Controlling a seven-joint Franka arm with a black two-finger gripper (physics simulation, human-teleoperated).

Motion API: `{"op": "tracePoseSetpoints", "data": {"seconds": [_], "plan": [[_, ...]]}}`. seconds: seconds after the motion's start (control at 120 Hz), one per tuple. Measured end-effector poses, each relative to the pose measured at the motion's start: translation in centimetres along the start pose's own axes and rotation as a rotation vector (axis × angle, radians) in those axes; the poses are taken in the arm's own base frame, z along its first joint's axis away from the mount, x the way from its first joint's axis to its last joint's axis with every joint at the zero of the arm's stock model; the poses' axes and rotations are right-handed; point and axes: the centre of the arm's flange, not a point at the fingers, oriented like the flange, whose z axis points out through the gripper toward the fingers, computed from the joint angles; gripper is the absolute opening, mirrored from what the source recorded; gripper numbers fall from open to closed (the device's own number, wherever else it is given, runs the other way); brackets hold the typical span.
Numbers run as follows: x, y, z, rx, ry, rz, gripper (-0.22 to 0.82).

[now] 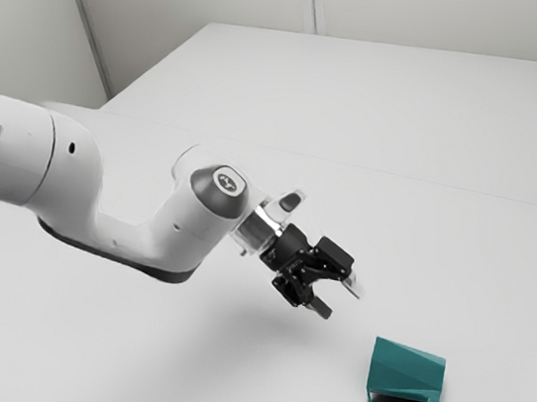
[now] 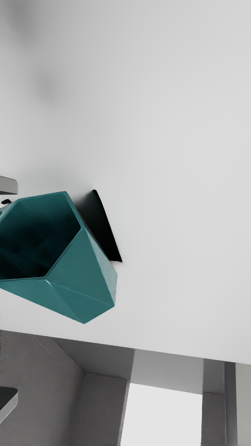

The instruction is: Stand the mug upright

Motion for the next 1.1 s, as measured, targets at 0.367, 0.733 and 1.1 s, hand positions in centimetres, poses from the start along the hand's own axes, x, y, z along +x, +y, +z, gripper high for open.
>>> {"op": "tracePoseSetpoints", "data": {"seconds": [0.367, 0.733, 1.1], "plan": [[-1.9, -0.3, 6.1, -0.111, -0.018, 0.01, 0.6], [-3.4, 0.6, 8.9, -0.214, 0.007, -0.029, 0.6], [-3.8, 1.2, 9.8, -0.255, 0.042, -0.021, 0.06]]}}
